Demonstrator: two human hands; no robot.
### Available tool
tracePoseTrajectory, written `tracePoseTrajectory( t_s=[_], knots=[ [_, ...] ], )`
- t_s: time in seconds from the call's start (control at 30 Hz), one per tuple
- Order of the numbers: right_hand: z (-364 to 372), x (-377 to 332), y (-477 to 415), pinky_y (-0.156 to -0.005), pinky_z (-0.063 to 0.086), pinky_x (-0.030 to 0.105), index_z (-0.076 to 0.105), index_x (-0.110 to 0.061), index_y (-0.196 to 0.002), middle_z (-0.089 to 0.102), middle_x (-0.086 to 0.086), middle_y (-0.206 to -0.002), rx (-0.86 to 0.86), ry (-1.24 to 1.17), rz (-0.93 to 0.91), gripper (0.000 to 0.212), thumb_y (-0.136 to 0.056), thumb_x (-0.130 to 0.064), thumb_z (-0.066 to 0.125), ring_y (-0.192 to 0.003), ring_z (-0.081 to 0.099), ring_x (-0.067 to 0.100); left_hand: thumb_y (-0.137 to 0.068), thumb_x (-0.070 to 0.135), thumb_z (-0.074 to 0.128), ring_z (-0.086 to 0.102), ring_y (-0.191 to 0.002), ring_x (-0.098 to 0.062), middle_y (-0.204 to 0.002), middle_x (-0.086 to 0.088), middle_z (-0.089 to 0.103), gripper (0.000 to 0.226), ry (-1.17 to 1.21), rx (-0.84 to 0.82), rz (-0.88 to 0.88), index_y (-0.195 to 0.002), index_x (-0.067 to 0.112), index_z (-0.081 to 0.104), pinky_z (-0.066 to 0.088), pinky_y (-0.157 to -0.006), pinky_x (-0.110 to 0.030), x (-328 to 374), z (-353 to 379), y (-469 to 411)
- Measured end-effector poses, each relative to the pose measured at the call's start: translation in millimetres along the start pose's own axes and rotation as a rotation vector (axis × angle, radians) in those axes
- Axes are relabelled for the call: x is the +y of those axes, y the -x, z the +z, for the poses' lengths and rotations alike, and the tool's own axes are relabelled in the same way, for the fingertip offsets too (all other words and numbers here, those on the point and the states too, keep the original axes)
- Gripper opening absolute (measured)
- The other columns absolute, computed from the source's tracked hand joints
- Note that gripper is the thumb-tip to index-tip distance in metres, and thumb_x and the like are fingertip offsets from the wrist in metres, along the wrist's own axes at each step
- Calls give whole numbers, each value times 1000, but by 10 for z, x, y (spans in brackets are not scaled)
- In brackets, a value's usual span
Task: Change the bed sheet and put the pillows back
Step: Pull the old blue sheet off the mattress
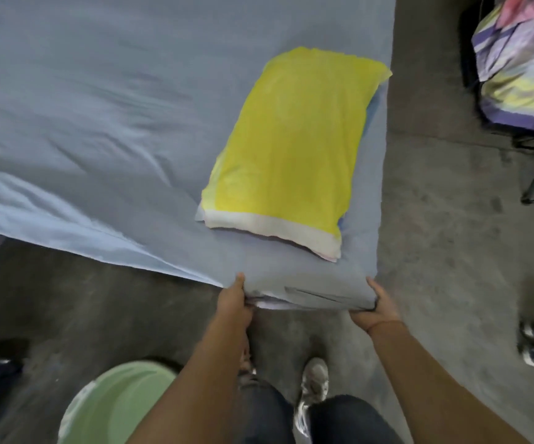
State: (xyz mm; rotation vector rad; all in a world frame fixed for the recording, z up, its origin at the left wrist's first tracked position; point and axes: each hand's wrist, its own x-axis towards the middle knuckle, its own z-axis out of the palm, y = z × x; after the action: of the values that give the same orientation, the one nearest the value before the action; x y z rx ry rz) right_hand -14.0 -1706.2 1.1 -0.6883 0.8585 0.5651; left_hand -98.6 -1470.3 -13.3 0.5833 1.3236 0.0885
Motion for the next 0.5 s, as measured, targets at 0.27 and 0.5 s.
tracePoseTrajectory(
  t_s=[0.27,0.5],
  knots=[
    [-122,248,181,-58,60,42,61,0,-116,70,21,-98,-14,173,89,64,-61,-21,88,-87,69,35,-88,23,69,63,-107,-29,-115,-14,67,40,-129,-292,-155,-122,3,60,47,-102,-46,-1058,725,714],
    [-187,-75,44,-58,59,48,74,2,-91,71,23,-97,-161,9,73,80,-18,-17,100,-77,72,37,-94,4,55,63,-97,-27,-125,-19,60,41,104,-274,-47,-134,-1,48,59,-72,-29,-1290,929,833]
  ],
)
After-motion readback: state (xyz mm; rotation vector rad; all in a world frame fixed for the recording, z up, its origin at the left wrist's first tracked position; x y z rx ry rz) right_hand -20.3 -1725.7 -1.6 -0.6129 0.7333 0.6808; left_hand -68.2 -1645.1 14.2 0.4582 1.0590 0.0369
